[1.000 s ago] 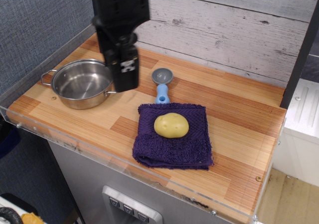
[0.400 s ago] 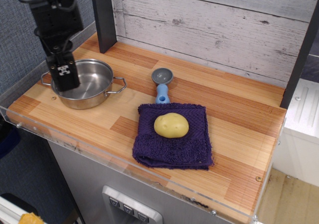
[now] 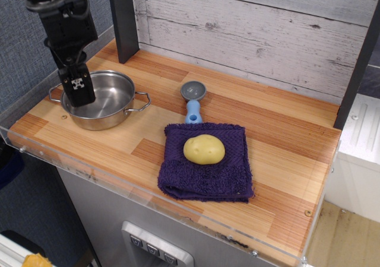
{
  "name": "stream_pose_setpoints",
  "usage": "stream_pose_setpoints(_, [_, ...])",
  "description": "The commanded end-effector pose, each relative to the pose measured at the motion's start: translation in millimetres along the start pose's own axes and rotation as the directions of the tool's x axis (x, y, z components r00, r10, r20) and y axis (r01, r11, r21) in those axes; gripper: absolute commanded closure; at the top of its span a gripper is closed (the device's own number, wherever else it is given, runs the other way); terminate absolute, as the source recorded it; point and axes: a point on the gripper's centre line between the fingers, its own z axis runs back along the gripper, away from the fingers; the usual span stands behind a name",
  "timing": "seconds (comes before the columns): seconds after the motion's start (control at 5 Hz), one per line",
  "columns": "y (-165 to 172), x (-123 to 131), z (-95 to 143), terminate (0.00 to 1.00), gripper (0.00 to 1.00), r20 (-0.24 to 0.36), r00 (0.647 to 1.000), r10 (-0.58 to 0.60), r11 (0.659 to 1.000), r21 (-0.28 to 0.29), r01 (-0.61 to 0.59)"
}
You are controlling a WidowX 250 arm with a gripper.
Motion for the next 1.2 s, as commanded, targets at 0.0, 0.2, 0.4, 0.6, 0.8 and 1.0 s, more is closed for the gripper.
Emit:
stream_pose_setpoints(0.0, [10, 3, -11, 0.00, 0.00, -0.011, 0.999, -0.042, 0.998, 0.051, 0.042])
stream_pose_setpoints(0.2, [6, 13, -19, 0.00, 0.00, -0.005, 0.998, -0.065, 0.996, 0.056, 0.065])
stream_pose_setpoints(0.4, [-3, 23, -33, 0.00, 0.00, 0.003, 0.997, -0.077, 0.996, 0.038, 0.077])
stream_pose_setpoints(0.6, [-6, 24, -44, 0.00, 0.00, -0.001, 0.997, -0.081, 0.996, 0.024, 0.081])
stream_pose_setpoints(0.8, [-3, 22, -53, 0.00, 0.00, 0.023, 0.998, -0.065, 0.998, 0.014, 0.065])
stream_pose_setpoints(1.0, [3, 14, -60, 0.00, 0.00, 0.014, 0.999, -0.038, 0.999, 0.007, 0.037])
